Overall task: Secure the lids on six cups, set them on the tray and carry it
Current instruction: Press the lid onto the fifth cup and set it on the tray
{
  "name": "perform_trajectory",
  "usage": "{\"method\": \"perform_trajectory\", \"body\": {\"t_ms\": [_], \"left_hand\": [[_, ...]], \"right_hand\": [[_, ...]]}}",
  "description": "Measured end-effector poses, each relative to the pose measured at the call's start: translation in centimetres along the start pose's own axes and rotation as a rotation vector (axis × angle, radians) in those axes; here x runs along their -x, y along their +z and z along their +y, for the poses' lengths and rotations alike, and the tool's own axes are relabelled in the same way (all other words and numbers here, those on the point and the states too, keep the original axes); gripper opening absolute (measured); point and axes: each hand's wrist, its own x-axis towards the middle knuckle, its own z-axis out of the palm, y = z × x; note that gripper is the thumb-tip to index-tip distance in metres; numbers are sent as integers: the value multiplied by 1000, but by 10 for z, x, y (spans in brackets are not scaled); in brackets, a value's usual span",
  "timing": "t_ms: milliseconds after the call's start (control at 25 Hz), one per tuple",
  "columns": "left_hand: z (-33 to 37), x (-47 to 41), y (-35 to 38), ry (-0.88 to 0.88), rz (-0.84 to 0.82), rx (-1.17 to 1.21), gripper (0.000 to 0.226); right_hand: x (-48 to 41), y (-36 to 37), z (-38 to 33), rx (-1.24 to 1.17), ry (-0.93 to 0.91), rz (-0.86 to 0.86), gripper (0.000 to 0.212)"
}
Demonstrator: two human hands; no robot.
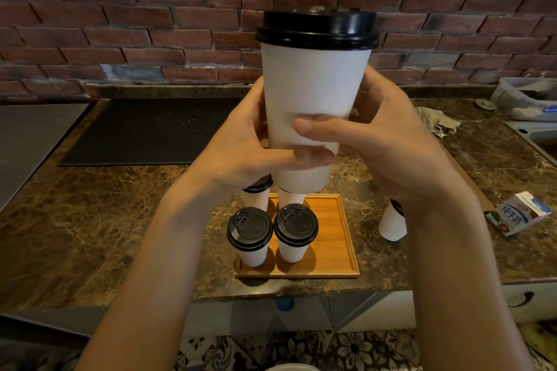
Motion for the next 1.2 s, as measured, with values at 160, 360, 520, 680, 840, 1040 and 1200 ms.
{"method": "perform_trajectory", "body": {"t_ms": [160,360,520,680,840,1040,1200], "left_hand": [[-2,2,-1,-12,-14,14,78],[-3,2,-2,-16,7,8,82],[-3,1,-1,-5,50,-21,83],[-3,1,0,4,101,-32,80],[-6,0,3,33,153,-76,81],[-8,1,5,32,174,-15,79],[-7,1,4,46,171,-12,76]], "right_hand": [[1,-1,0,-7,4,-65,76],[1,1,1,8,21,-69,72],[1,8,-2,77,17,-13,74],[3,13,-5,154,10,63,74],[5,21,-6,251,13,171,83],[7,38,-3,372,11,270,94],[7,40,-3,367,-13,306,92]]}}
